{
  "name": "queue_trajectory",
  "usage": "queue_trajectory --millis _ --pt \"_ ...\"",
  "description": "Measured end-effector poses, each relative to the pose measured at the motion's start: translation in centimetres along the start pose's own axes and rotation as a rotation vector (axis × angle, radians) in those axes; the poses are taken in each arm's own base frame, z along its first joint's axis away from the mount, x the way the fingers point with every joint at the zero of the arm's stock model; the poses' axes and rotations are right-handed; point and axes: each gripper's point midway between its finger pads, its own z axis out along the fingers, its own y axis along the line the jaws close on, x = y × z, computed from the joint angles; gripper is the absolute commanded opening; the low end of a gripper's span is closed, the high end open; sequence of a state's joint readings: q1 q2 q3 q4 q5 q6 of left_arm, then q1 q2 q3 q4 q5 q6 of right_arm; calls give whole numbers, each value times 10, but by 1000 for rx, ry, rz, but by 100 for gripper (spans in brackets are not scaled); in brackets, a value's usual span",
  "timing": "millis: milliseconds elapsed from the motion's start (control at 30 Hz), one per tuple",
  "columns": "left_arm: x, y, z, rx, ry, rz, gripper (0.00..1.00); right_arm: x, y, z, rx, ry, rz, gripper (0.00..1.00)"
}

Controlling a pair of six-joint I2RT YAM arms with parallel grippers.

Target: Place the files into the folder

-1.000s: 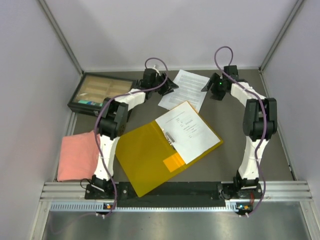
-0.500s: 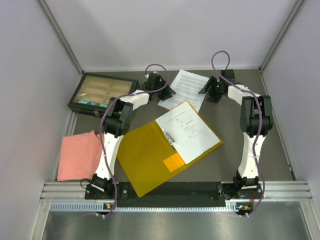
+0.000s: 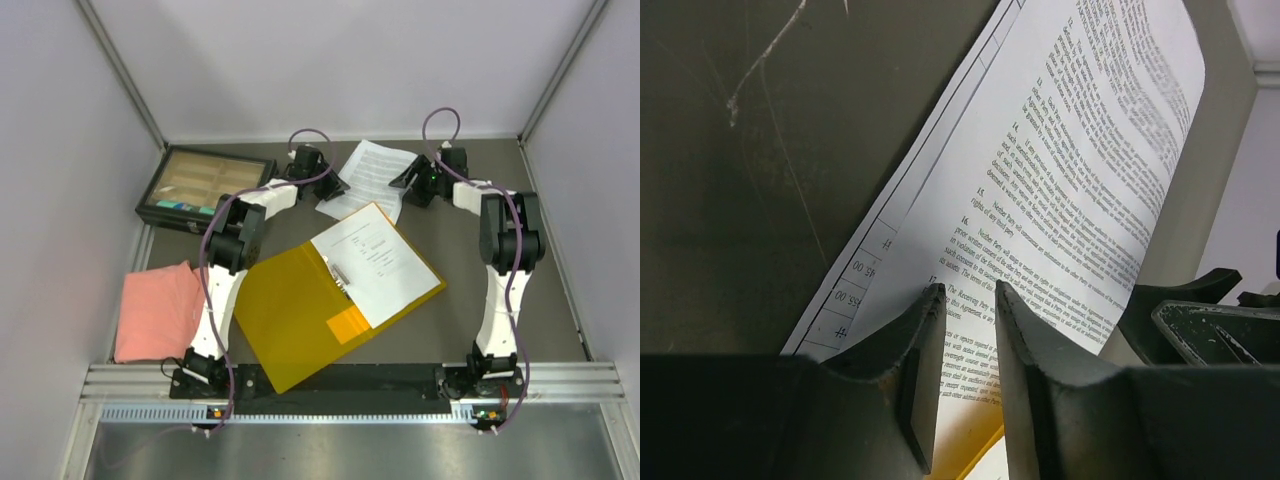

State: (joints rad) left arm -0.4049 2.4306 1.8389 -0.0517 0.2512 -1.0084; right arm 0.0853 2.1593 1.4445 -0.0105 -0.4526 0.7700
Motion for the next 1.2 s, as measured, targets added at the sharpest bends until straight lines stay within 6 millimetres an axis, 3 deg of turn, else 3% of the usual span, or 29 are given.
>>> queue_trajectory --millis 467,800,1133,1200 --pt "-1 0 -1 1 9 -16 33 26 10 -10 -94 31 73 66" --pt "-2 2 -2 0 16 -20 32 14 34 -32 -115 -9 27 61" --pt "-2 2 -3 2 20 -21 32 19 36 -32 -107 9 23 59" --pt "-1 2 -3 3 23 -22 32 19 42 -30 -116 9 14 54"
